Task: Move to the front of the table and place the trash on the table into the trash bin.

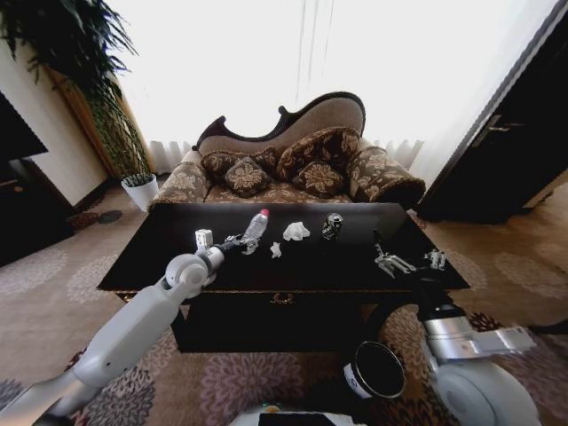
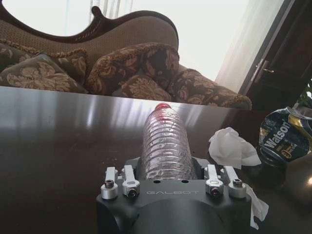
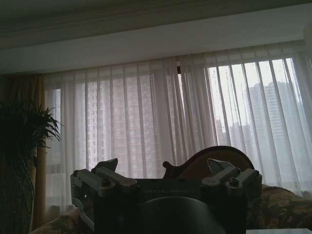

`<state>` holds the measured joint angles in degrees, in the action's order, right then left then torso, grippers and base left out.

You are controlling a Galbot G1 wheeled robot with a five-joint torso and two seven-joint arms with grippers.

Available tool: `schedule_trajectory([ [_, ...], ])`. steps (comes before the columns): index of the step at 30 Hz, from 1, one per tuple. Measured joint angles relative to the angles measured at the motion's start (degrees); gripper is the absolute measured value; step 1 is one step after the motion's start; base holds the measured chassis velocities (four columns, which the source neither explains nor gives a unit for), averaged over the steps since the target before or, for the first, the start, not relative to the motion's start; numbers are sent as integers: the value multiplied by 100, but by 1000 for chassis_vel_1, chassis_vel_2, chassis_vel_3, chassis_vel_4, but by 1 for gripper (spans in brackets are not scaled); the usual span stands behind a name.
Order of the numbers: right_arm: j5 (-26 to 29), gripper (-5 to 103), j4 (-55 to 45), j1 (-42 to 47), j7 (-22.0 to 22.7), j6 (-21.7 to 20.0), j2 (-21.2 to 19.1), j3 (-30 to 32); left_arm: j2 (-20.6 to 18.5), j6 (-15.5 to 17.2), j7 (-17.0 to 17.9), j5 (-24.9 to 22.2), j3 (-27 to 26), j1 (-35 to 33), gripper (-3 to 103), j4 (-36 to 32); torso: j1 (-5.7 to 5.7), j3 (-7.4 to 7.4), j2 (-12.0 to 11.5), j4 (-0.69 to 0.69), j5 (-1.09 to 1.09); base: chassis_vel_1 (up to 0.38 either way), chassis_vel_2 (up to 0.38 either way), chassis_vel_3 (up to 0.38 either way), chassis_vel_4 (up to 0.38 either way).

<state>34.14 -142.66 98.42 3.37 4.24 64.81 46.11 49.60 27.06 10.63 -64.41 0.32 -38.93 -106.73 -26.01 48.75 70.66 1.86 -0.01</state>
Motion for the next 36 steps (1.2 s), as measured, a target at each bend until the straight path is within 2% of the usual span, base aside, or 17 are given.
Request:
schedule_trajectory([
  [3, -10, 100, 40, -22, -1, -6, -20, -39, -54, -22, -36, -5, -72, -83, 48, -49, 0, 0, 0, 1, 0, 0, 0, 0, 0],
  [6, -12, 100, 57, -25, -1, -6, -29, -62, -95, -23, -50, -6, -166, -187, 45, -120, 0, 0, 0, 1, 0, 0, 0, 0, 0],
  [9, -16, 100, 100, -54, 13, -7, -69, -144, -202, -53, -121, 60, -566, -577, 36, -380, 0, 0, 0, 1, -2, 0, 0, 0, 0],
  [11, 1, 100, 113, -76, 25, 1, -97, -184, -231, -83, -197, 133, -788, -752, 35, -506, 0, 0, 0, 1, -2, 0, 0, 0, 0],
  [13, 148, 100, 117, -114, 38, 43, -163, -259, -272, -209, -406, 357, -1302, -1100, 35, -772, 0, 0, 0, 0, 1, 0, 0, 0, 0],
  [15, 690, 100, 97, -158, 38, 155, -296, -359, -281, -487, -804, 681, -1894, -1526, 35, -1123, 1, 0, 0, -3, -2, 0, 0, 0, 0],
  [16, 690, 100, 97, -158, 38, 155, -296, -359, -281, -487, -804, 681, -1894, -1526, 35, -1123, 1, 0, 0, -3, -2, 0, 0, 0, 0],
  [21, 1984, 100, -30, -269, -201, 552, -510, -573, -254, -1181, -1703, 1018, -2735, -2269, 35, -1826, 1, -1, 1, 3, 2, 0, 0, 0, 0],
  [22, 1984, 100, -30, -269, -201, 552, -510, -573, -254, -1181, -1703, 1018, -2735, -2269, 35, -1826, 1, -1, 1, 3, 2, 0, 0, 0, 0],
  [23, 2105, 100, -38, -302, -278, 581, -554, -620, -255, -1288, -1896, 1067, -2863, -2446, 35, -1960, 0, -1, 0, 0, 2, 0, 0, 0, 0],
  [25, 2497, 100, -51, -364, -629, 675, -712, -772, -256, -1577, -2546, 1226, -3201, -2960, 35, -2323, 1, -1, 1, -1, 0, 0, 0, 0, 0],
  [26, 2497, 100, -51, -364, -629, 675, -712, -772, -256, -1577, -2546, 1226, -3201, -2960, 35, -2323, 1, -1, 1, -1, 0, 0, 0, 0, 0],
  [28, 2677, 100, -53, -391, -913, 763, -804, -902, -234, -1778, -3065, 1337, -3504, -3456, 35, -2614, 1, -1, 1, 1, 0, 0, 0, 0, 0],
  [31, 2720, 100, -54, -436, -1263, 919, -900, -1230, -125, -2011, -3534, 1476, -3882, -4142, 35, -2949, 1, -1, 1, -2, 0, 0, 0, 0, 0],
  [32, 2720, 100, -54, -436, -1263, 919, -900, -1230, -125, -2011, -3534, 1476, -3882, -4142, 35, -2949, 1, -1, 1, -2, 0, 0, 0, 0, 0],
  [34, 2688, 100, -55, -406, -1499, 1019, -919, -1505, 9, -2194, -3816, 1584, -4090, -4523, 35, -3180, 1, -1, 1, -1, 0, 0, 0, 0, 0],
  [36, 2674, 100, -55, -391, -1546, 1030, -920, -1559, 46, -2230, -3878, 1619, -4135, -4599, 35, -3241, 1, -1, 1, 0, 0, 0, 0, 0, 0],
])
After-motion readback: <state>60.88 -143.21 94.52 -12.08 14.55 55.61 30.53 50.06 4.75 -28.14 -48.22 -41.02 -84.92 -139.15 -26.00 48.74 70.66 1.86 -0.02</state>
